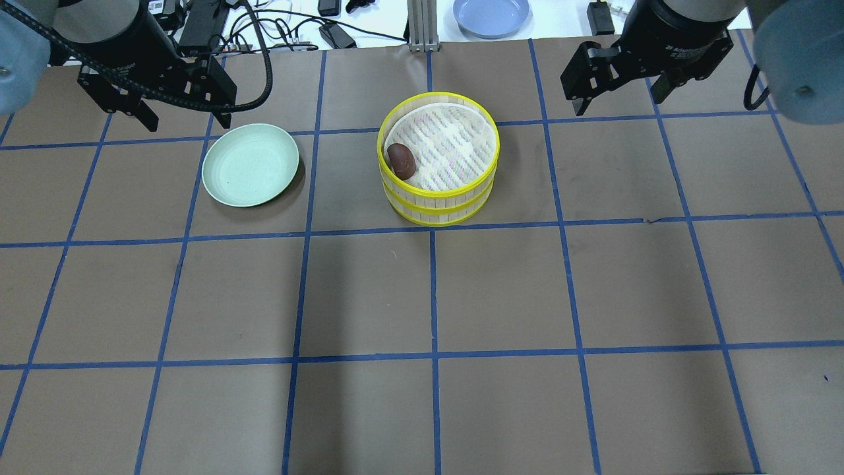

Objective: Stack buns with steamer

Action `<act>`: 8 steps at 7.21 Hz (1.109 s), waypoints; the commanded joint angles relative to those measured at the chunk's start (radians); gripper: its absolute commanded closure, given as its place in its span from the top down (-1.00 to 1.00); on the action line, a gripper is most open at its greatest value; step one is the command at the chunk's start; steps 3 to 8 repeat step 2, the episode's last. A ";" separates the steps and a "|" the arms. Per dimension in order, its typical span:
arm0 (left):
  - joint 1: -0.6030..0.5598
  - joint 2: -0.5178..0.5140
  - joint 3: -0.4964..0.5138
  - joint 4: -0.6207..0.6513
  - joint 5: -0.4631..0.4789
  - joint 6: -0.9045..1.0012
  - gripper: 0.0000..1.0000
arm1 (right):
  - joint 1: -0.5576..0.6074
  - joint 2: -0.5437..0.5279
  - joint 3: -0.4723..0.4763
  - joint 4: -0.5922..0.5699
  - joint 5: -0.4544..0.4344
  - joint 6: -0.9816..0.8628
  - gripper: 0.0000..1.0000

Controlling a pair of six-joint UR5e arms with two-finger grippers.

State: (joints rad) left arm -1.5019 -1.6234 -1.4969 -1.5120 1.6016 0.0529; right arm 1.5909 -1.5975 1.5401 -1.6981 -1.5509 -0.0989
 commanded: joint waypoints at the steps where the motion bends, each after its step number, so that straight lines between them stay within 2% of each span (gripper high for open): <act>1: 0.000 0.000 -0.002 -0.002 0.000 0.001 1.00 | 0.000 -0.001 0.000 0.000 0.000 0.002 1.00; 8: 0.000 -0.001 -0.003 -0.002 0.000 -0.001 1.00 | 0.000 0.001 0.000 0.000 0.000 0.002 1.00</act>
